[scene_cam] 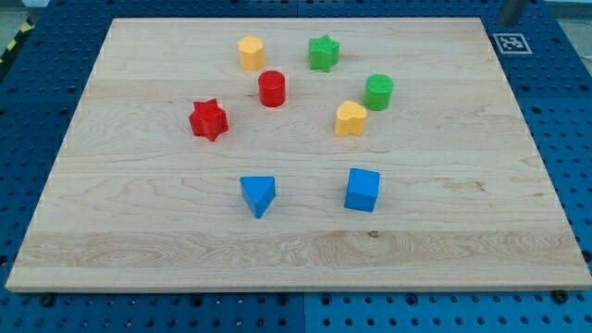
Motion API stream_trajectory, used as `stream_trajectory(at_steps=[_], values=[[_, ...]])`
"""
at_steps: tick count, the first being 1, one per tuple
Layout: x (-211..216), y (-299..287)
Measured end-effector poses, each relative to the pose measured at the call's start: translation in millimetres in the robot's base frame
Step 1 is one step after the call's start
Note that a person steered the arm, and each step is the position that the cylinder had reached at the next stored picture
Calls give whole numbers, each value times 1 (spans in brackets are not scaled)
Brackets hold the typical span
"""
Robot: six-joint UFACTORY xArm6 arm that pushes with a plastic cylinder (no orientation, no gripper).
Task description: Push the green circle above the yellow heart
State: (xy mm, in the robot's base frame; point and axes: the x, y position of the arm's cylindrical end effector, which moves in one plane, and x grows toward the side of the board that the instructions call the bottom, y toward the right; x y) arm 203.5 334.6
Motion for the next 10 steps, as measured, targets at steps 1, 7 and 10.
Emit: stream_trajectory(at_steps=[1, 7, 10], values=[[0, 0], [3, 1], [60, -27]])
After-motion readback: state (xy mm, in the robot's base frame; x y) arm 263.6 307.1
